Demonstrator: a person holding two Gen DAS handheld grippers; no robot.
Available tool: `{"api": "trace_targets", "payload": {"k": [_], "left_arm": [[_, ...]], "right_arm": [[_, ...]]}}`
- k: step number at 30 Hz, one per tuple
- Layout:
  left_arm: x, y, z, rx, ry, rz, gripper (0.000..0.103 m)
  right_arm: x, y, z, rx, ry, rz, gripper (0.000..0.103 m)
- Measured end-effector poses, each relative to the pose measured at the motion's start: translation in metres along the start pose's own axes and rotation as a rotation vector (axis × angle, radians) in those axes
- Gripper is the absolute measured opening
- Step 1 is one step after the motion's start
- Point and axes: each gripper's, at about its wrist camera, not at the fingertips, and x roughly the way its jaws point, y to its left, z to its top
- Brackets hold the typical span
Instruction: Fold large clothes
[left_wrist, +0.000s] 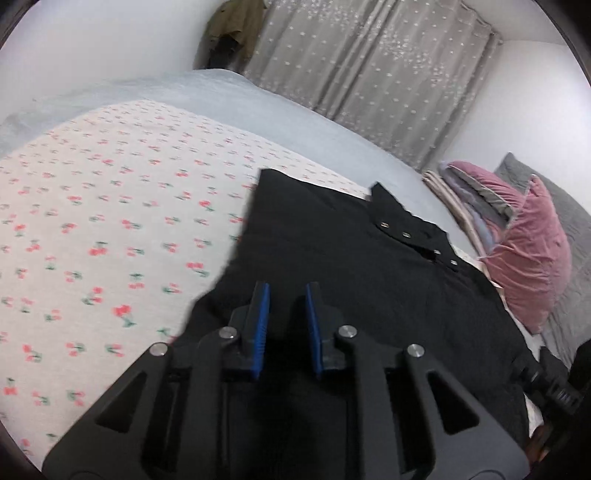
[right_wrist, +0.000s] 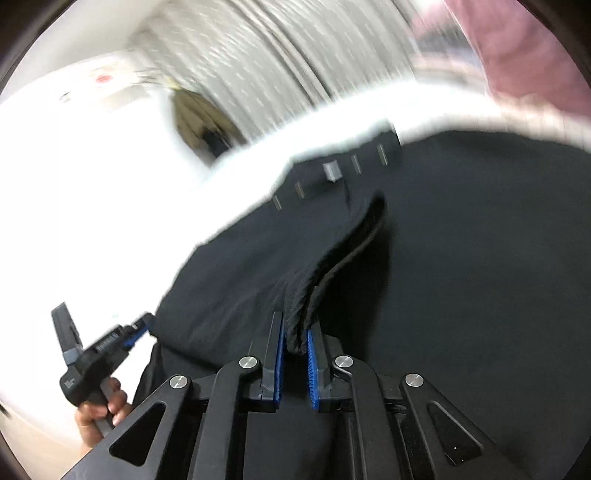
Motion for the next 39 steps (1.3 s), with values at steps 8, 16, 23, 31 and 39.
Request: {"api": "trace_targets", "payload": {"k": [8, 16, 23, 31, 39], "left_arm": [[0.030, -0.012, -0.016, 0.083, 0.130, 0.110, 0.022], [-0.001, -0.021, -0.019, 0.040, 0.121, 0.136, 0.080], [-0.018, -0.015, -0.032, -0.031, 0.215, 0.134, 0.090], [-0.024, -0.009, -0.048, -0.191, 0.289, 0.107, 0.097], [-0.023, -0.028, -0.057, -0.165, 0.293, 0.121, 0.098]], "right_arm": [[0.052, -0.040, -0.015, -0.093, 0.202, -0.332, 0.017], [-0.004, -0.063, 0.002, -0.006, 0.112, -0.331, 0.079], [-0.086, -0.132, 0.011, 0.139, 0.022, -0.438, 0.080], [-0.177, -0.253, 0.008, 0.506, -0.137, -0.580, 0.080], [-0.226, -0.336, -0.010, 0.671, -0.187, -0.697, 0.080]]}}
